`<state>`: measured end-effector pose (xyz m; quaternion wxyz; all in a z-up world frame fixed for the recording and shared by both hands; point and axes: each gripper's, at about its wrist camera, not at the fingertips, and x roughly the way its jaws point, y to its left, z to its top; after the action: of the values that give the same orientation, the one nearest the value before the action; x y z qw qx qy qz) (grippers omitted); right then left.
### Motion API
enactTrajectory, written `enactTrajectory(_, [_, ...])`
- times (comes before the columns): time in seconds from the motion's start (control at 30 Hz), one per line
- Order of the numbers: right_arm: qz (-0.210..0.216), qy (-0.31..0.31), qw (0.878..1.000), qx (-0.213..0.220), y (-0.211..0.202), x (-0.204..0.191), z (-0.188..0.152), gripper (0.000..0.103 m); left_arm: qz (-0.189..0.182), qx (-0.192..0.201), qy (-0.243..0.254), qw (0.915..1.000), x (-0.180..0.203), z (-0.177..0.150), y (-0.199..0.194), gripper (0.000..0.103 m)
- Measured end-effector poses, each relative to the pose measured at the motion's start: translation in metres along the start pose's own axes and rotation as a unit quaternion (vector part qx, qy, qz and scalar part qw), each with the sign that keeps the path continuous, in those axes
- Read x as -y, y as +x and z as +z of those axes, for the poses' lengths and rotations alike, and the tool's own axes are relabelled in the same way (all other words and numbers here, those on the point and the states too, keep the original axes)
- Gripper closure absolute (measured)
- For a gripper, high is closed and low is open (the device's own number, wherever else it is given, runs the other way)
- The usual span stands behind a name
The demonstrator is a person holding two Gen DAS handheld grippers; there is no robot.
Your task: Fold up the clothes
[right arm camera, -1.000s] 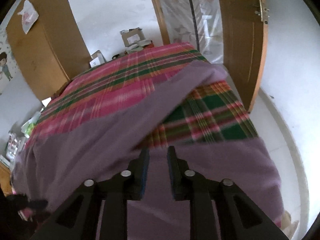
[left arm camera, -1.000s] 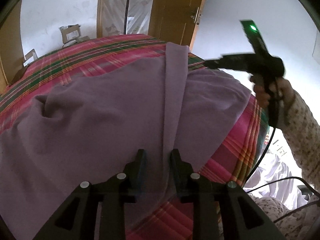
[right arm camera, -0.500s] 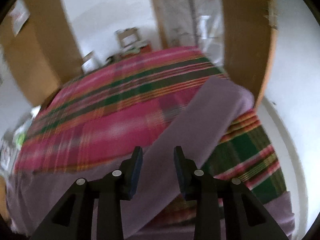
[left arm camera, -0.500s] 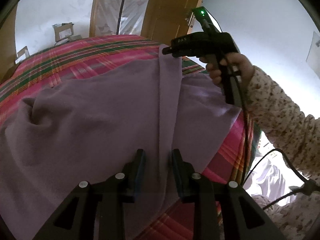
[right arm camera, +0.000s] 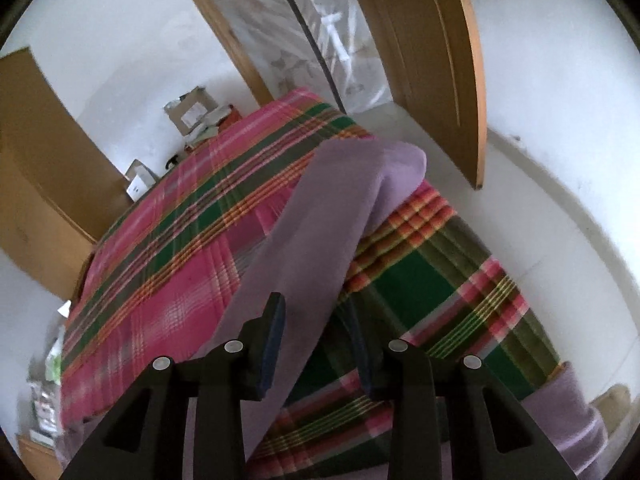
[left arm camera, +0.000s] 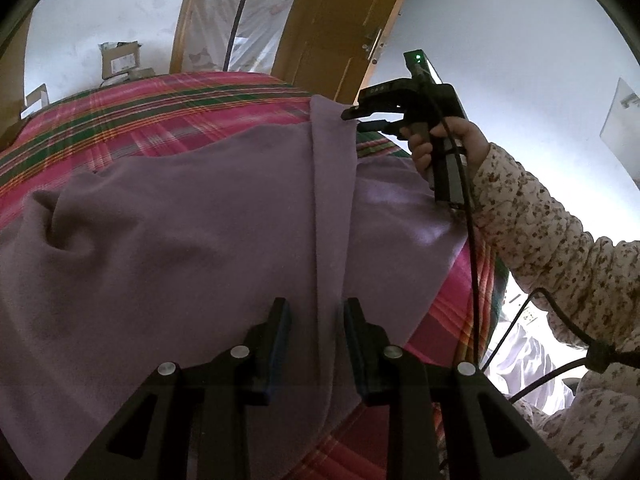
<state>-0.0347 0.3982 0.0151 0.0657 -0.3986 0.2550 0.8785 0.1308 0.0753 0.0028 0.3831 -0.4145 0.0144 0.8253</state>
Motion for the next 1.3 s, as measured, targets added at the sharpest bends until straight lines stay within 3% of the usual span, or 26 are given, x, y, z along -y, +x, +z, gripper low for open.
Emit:
enactTrajectory(0.1, [0.030, 0.023, 0.999, -0.002, 0.002, 0.005, -0.002, 0.069, 0.002, -0.001, 0.002, 1.0000, 0.001, -0.001, -0.002, 0.074])
enactTrajectory(0.2, [0.031, 0.027, 0.999, 0.000, 0.003, 0.006, -0.002, 0.069, 0.008, -0.004, 0.007, 0.9999, 0.004, -0.001, -0.003, 0.074])
enactTrajectory(0.27, [0.034, 0.025, 0.999, 0.000, 0.003, 0.005, -0.003, 0.076, 0.015, -0.006, 0.015, 0.9998, 0.008, -0.001, -0.003, 0.072])
enactTrajectory(0.37, [0.029, 0.021, 0.999, 0.006, 0.001, 0.004, -0.004, 0.094, 0.025, -0.008, 0.028, 0.9993, 0.014, -0.003, -0.003, 0.071])
enactTrajectory(0.47, [0.032, 0.020, 0.999, 0.016, -0.002, 0.005, -0.003, 0.097, 0.023, -0.007, 0.025, 0.9994, 0.014, -0.002, -0.003, 0.071])
enactTrajectory(0.5, [0.033, 0.019, 0.999, 0.020, -0.004, 0.005, -0.004, 0.098, 0.019, -0.007, 0.021, 0.9996, 0.013, -0.001, -0.002, 0.072])
enactTrajectory(0.57, [0.031, 0.016, 0.999, 0.028, -0.010, 0.005, -0.006, 0.098, 0.010, -0.007, 0.015, 0.9998, 0.011, 0.000, -0.002, 0.096])
enactTrajectory(0.87, [0.007, 0.009, 1.000, 0.012, -0.016, 0.015, -0.009, 0.091, -0.016, 0.006, 0.009, 0.9998, 0.009, 0.001, -0.007, 0.100])
enactTrajectory(0.97, [-0.020, -0.005, 0.999, 0.031, -0.025, 0.011, -0.009, 0.088, -0.019, 0.006, 0.009, 0.9998, 0.008, 0.001, -0.007, 0.100])
enactTrajectory(1.03, [-0.042, -0.026, 0.997, 0.051, -0.033, 0.002, -0.009, 0.084, -0.025, 0.009, 0.010, 0.9996, 0.008, 0.003, -0.007, 0.100])
enactTrajectory(1.1, [-0.036, -0.047, 0.997, 0.058, -0.038, -0.010, -0.008, 0.081, -0.029, 0.010, 0.010, 0.9995, 0.008, 0.002, -0.007, 0.100])
enactTrajectory(1.13, [-0.036, -0.057, 0.996, 0.057, -0.036, -0.017, -0.007, 0.076, -0.031, 0.010, 0.010, 0.9994, 0.008, 0.002, -0.007, 0.100])
enactTrajectory(1.3, [-0.049, -0.106, 0.993, 0.032, -0.019, -0.046, -0.005, 0.071, -0.032, 0.005, 0.008, 0.9994, 0.009, 0.000, -0.002, 0.100])
